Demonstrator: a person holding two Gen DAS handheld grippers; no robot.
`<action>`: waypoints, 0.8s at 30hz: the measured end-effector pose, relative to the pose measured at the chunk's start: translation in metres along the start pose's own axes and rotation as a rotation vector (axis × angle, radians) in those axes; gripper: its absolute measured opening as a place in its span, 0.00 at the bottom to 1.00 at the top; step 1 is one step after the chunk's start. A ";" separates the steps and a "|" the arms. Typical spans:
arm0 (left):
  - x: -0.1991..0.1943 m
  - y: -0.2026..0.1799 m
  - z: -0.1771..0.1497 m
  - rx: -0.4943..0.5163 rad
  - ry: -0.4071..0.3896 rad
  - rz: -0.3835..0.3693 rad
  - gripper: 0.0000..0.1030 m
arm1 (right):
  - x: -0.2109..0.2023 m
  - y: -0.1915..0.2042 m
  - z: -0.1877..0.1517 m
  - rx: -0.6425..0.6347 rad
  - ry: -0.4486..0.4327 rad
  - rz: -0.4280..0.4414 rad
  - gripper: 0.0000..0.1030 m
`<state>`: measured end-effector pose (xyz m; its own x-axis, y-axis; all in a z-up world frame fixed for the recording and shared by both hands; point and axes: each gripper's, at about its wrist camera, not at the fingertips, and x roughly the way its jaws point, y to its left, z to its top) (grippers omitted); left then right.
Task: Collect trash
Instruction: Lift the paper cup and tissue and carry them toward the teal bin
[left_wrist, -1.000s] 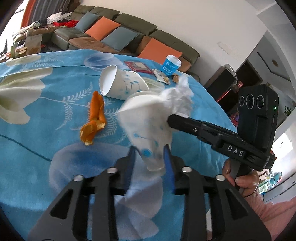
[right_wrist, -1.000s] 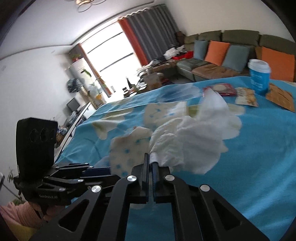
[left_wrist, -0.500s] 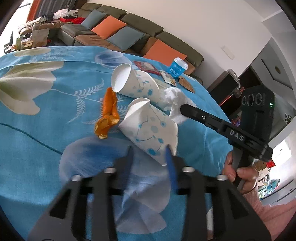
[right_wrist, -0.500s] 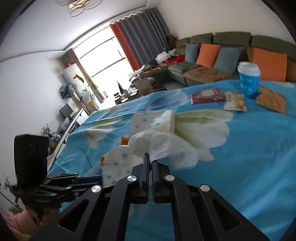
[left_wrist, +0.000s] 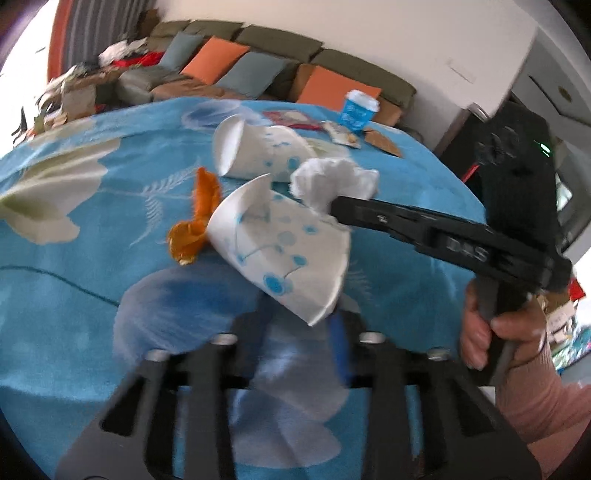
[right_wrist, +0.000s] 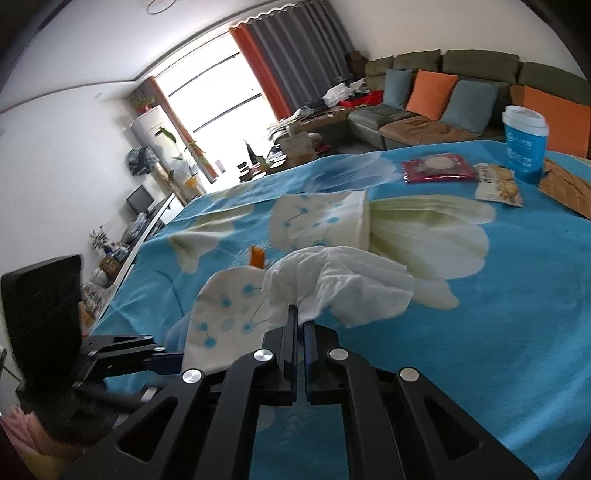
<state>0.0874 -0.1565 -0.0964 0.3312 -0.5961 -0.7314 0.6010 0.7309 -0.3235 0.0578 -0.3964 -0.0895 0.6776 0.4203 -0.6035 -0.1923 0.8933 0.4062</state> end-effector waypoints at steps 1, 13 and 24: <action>0.000 0.002 0.000 -0.007 -0.004 0.008 0.18 | 0.000 0.001 0.000 -0.004 0.002 0.003 0.02; -0.043 0.016 -0.014 -0.016 -0.097 0.007 0.04 | -0.017 0.026 0.009 -0.062 -0.045 0.028 0.02; -0.110 0.044 -0.035 -0.063 -0.217 0.049 0.04 | -0.023 0.077 0.021 -0.149 -0.074 0.107 0.02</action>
<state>0.0519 -0.0469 -0.0517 0.5116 -0.6119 -0.6032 0.5361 0.7760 -0.3324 0.0421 -0.3408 -0.0299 0.6971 0.5062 -0.5078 -0.3655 0.8602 0.3556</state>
